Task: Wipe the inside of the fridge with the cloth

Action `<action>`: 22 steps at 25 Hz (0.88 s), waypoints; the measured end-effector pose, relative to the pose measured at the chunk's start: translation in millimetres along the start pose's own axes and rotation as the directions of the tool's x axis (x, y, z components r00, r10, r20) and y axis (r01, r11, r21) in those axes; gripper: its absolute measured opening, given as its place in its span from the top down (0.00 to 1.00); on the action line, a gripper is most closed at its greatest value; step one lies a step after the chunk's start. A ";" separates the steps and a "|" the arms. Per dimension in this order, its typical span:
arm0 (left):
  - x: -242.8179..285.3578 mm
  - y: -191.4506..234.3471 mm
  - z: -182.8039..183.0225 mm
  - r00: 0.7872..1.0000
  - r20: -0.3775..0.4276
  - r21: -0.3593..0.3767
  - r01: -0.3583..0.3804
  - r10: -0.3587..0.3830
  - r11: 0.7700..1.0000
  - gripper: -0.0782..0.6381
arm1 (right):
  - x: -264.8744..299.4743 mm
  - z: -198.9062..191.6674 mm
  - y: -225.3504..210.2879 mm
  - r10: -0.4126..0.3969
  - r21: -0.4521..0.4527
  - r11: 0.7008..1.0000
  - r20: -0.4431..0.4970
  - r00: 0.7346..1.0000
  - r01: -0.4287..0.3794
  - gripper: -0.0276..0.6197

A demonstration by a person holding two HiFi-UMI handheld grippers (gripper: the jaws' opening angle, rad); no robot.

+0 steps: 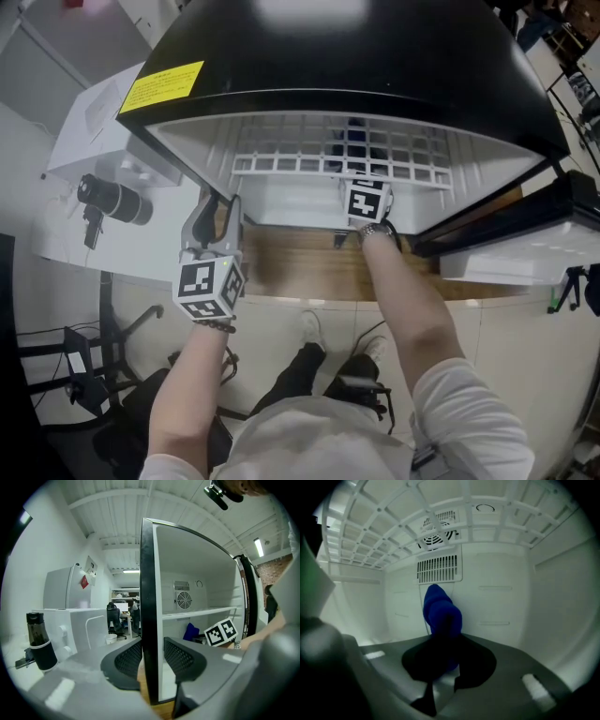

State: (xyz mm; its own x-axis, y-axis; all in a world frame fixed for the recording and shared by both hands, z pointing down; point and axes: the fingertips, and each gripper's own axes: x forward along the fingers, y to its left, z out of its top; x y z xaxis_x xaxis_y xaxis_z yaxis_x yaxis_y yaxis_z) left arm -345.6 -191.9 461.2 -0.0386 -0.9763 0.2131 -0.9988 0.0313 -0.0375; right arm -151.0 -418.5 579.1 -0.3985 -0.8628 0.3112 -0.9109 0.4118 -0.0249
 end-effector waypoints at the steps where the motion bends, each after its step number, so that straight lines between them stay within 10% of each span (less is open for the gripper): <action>1: 0.1 -0.1 0.0 1.000 -0.001 0.001 0.000 0.000 1.000 0.70 | -1.1 -0.1 -3.3 -0.005 0.002 1.000 0.000 1.000 0.005 0.86; 22: 0.6 1.0 -0.9 1.000 -0.010 0.019 -0.014 0.014 1.000 0.70 | -20.0 -5.6 -64.2 -0.136 0.031 0.990 -0.022 0.990 0.137 0.86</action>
State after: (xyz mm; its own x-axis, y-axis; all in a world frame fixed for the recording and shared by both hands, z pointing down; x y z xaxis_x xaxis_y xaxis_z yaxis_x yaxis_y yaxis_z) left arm -346.6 -192.3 462.2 -0.0527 -0.9735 0.2226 -0.9974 0.0405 -0.0594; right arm -84.0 -426.1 579.8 -0.2686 -0.9041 0.3322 -0.9597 0.2809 -0.0115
